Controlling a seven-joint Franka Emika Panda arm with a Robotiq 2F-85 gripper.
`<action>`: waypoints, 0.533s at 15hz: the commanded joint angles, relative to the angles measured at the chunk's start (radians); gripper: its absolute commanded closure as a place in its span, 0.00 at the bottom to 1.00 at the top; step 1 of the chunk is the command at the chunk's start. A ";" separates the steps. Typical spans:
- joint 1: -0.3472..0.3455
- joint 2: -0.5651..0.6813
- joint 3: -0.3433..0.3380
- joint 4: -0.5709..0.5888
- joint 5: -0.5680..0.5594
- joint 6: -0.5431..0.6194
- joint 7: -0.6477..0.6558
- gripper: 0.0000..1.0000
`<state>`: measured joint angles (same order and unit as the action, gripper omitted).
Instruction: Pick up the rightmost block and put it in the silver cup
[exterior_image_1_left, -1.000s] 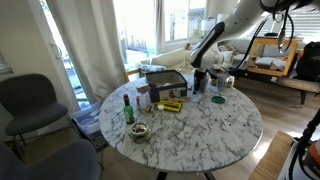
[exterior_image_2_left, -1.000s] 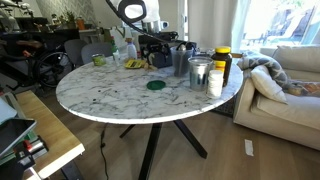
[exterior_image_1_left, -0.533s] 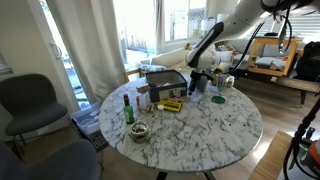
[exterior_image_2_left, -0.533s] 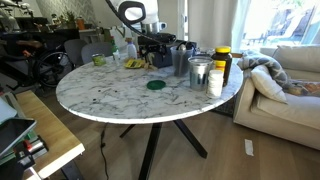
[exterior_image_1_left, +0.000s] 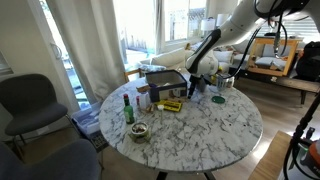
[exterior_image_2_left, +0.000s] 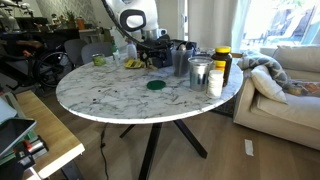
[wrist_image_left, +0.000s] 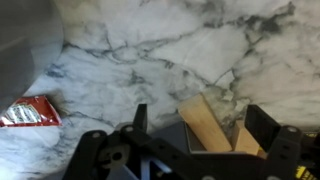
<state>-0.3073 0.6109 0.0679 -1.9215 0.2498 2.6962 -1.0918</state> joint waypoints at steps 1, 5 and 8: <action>-0.011 0.063 0.022 0.036 -0.026 0.067 0.045 0.00; -0.023 0.100 0.048 0.065 -0.039 0.061 0.053 0.00; -0.051 0.117 0.089 0.082 -0.034 0.063 0.019 0.23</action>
<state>-0.3179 0.6868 0.1069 -1.8745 0.2338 2.7521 -1.0623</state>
